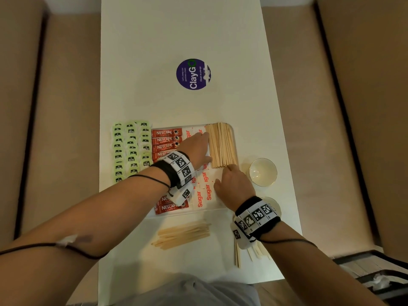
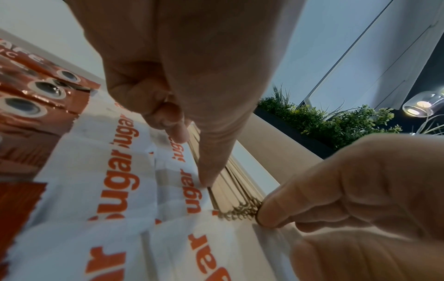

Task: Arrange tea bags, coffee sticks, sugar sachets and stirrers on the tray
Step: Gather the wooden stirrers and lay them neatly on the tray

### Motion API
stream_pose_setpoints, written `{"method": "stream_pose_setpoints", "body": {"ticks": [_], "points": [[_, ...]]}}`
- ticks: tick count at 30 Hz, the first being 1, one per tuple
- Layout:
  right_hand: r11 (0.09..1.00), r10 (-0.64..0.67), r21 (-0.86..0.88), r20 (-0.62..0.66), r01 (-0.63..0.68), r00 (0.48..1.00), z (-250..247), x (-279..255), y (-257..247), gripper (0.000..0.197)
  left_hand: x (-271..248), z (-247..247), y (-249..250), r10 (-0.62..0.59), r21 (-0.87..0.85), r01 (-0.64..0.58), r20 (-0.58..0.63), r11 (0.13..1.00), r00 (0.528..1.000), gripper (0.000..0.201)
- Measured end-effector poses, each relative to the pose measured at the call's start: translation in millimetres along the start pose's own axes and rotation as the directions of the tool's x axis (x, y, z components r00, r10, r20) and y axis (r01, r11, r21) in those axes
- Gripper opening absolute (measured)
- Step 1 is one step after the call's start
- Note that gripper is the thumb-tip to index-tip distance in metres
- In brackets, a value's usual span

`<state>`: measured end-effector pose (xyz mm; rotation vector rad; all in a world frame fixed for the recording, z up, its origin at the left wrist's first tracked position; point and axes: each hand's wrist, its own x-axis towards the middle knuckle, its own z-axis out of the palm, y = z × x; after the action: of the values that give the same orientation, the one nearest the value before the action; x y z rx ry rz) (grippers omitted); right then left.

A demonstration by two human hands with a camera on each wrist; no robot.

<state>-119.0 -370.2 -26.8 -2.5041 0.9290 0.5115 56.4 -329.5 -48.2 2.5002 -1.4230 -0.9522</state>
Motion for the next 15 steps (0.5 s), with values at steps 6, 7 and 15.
{"method": "stream_pose_setpoints", "body": {"ticks": [6,7,15], "points": [[0.999,-0.032,0.003,0.028,0.032,0.999,3.9,-6.3,2.6,0.033,-1.5,1.0,0.2,-0.005,-0.013,0.005,0.002,1.0,1.0,0.058],[0.999,-0.039,0.007,0.019,0.039,0.999,3.6,-5.5,2.8,0.033,-1.8,0.8,0.3,-0.004,-0.01,0.004,-0.001,1.0,1.0,0.058],[0.995,-0.102,0.007,-0.023,0.103,0.994,2.4,-5.9,-1.2,0.026,-1.0,0.3,1.0,-0.009,-0.011,0.009,-0.012,1.0,1.0,0.053]]}}
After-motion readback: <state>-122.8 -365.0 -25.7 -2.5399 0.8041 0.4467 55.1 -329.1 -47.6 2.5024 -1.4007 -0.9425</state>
